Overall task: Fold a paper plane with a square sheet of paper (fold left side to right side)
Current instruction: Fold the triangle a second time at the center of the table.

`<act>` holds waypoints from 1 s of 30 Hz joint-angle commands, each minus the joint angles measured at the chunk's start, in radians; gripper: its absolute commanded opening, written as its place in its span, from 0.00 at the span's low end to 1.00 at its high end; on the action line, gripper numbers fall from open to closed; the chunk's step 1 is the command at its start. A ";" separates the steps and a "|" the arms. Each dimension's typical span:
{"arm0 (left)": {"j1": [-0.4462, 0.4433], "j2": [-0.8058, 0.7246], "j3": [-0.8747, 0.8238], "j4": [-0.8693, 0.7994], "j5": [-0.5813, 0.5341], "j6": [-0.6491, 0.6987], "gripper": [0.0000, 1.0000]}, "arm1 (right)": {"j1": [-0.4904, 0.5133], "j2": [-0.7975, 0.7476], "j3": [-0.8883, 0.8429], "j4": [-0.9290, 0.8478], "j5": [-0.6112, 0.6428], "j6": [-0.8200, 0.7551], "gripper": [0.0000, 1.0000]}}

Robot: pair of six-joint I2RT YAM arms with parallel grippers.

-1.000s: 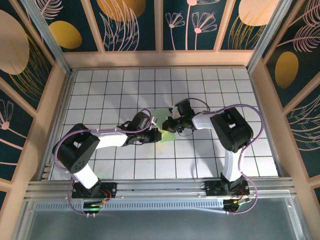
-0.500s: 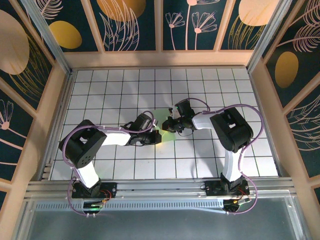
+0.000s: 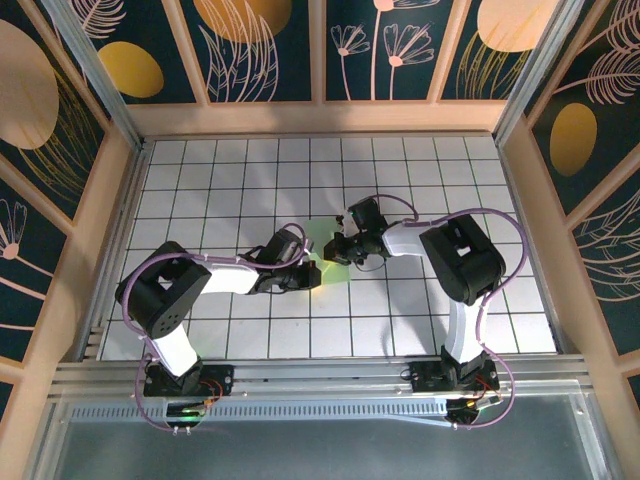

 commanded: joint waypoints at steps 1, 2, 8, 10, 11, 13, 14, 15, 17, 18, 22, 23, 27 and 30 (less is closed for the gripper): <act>0.002 0.003 -0.036 -0.064 -0.033 0.016 0.00 | 0.001 -0.012 0.041 -0.032 0.012 -0.023 0.00; 0.002 0.002 -0.037 -0.063 -0.033 0.015 0.00 | 0.000 -0.012 0.043 -0.024 0.008 -0.021 0.00; 0.002 -0.002 -0.035 -0.060 -0.029 0.018 0.00 | -0.009 0.032 0.045 0.003 0.002 -0.012 0.00; 0.001 -0.008 -0.031 -0.061 -0.029 0.017 0.00 | -0.010 0.045 0.035 0.007 0.010 -0.009 0.00; 0.001 -0.010 -0.029 -0.062 -0.028 0.018 0.00 | -0.010 0.048 0.030 0.009 0.014 -0.007 0.00; 0.002 -0.013 -0.022 -0.066 -0.027 0.017 0.00 | -0.010 0.053 0.010 0.024 0.014 -0.002 0.00; 0.002 -0.014 -0.017 -0.069 -0.027 0.018 0.00 | -0.009 0.054 0.002 0.030 0.014 0.001 0.00; 0.001 -0.013 -0.014 -0.072 -0.027 0.019 0.00 | -0.036 0.057 -0.004 0.033 0.016 0.002 0.00; 0.001 -0.015 -0.009 -0.076 -0.027 0.021 0.00 | -0.048 0.060 -0.011 0.030 0.017 0.001 0.00; 0.003 -0.017 -0.007 -0.076 -0.025 0.021 0.00 | -0.052 0.064 -0.012 0.025 0.014 -0.002 0.00; 0.003 -0.020 0.015 -0.065 -0.004 0.012 0.00 | -0.051 0.072 -0.014 0.004 -0.008 -0.010 0.00; 0.002 -0.020 0.024 -0.061 0.002 0.009 0.00 | -0.051 0.073 -0.016 0.003 -0.013 -0.010 0.00; 0.004 -0.013 0.085 -0.068 0.026 0.007 0.00 | -0.044 0.072 -0.026 -0.002 -0.024 -0.010 0.00; 0.008 0.004 0.118 -0.073 0.032 0.017 0.00 | -0.041 0.074 -0.033 0.001 -0.026 -0.010 0.00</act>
